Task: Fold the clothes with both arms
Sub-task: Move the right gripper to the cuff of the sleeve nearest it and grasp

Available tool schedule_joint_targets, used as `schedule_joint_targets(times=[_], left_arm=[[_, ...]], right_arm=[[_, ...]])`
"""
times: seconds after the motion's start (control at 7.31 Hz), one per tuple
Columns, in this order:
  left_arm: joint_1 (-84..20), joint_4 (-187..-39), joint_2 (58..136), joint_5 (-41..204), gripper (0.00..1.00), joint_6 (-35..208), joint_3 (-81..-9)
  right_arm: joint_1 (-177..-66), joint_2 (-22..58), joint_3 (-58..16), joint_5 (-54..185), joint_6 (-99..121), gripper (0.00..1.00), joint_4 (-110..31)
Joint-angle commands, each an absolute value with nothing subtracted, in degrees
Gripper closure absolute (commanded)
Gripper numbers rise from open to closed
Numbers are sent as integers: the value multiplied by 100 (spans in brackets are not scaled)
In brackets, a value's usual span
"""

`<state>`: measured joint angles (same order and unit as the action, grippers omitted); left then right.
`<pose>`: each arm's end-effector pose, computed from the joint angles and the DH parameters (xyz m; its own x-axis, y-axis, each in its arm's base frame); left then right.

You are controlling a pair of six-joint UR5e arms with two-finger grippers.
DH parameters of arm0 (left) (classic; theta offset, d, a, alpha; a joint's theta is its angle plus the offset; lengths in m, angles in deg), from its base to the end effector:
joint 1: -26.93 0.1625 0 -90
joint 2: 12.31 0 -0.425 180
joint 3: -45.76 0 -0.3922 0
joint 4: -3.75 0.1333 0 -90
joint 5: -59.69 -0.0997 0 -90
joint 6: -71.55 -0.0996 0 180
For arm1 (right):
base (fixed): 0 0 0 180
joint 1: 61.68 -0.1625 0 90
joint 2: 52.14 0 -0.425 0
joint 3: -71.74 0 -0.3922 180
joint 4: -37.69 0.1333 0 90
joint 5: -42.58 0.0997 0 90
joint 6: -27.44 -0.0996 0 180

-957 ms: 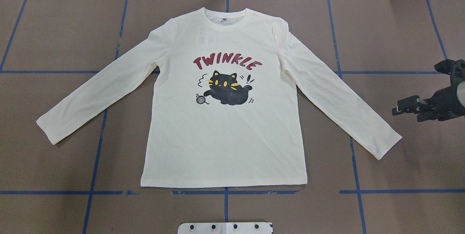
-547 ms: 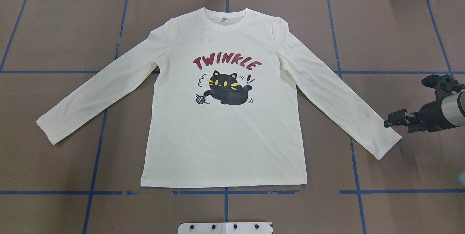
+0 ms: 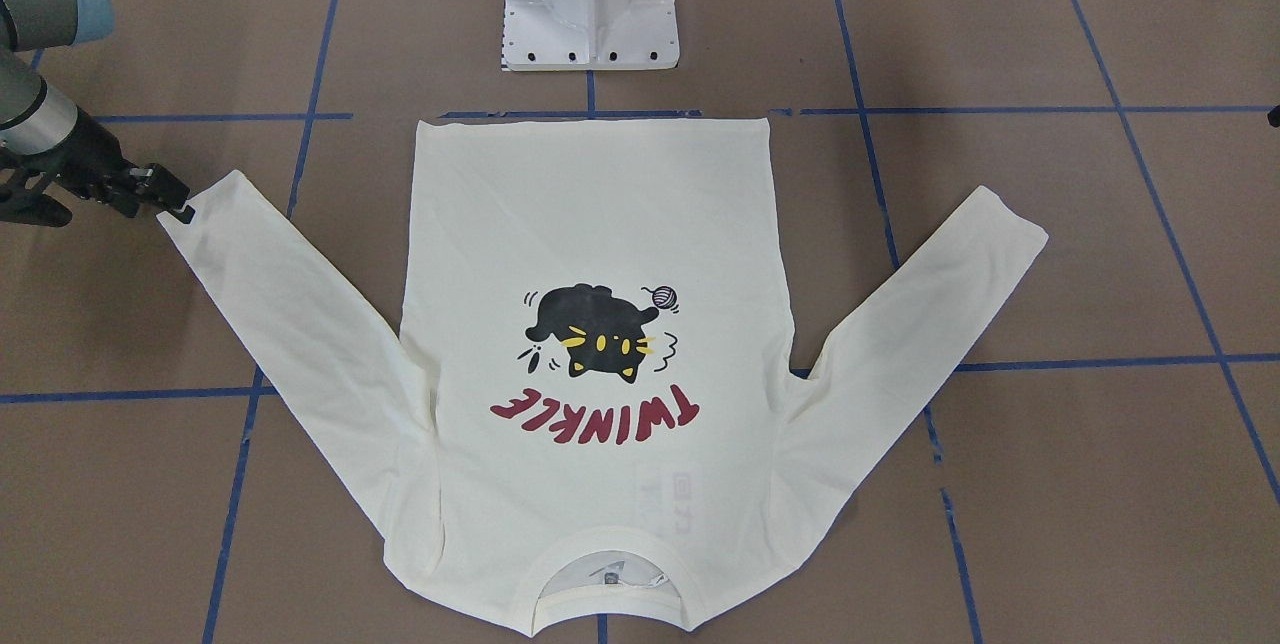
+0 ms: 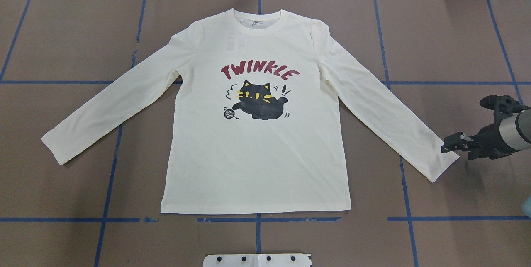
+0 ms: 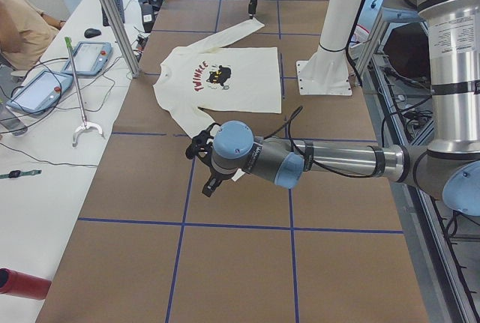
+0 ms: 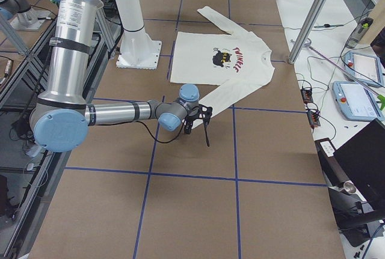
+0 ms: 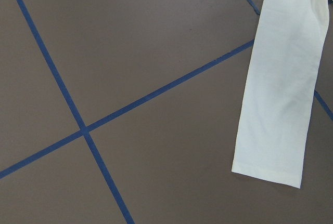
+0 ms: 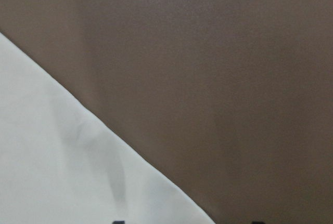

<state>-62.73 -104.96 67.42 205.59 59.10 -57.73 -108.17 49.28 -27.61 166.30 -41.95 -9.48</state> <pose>-0.0483 -0.4294 0.5732 0.5445 0.5052 -0.6696 -0.1258 0.8384 0.5303 -0.2446 -0.3709 0.5909 0.6126 0.2201 0.7591 -0.1475 0.9754 -0.1638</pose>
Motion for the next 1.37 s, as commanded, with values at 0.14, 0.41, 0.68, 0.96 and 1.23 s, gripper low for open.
schedule_joint_targets(times=[0.14, 0.41, 0.68, 0.96, 1.23], left_arm=[[-6281, -10497, 6723, 20559, 0, 5907, -5795], [-6290, -10497, 6706, 20559, 0, 5898, -5768], [-6290, -10489, 6697, 20559, 0, 5907, -5725], [-6290, -10488, 6679, 20559, 0, 5907, -5742], [-6290, -10488, 6679, 20559, 0, 5907, -5733]], right_arm=[[-10747, 4893, -2643, 16633, -4243, 49, -951], [-10747, 4885, -2599, 16660, -4139, 100, -942], [-10747, 4867, -2695, 16695, -4146, 100, -933], [-10747, 4841, -3343, 16739, -4243, 100, -1029], [-10747, 3768, -3426, 16888, -5184, 100, -1308]])
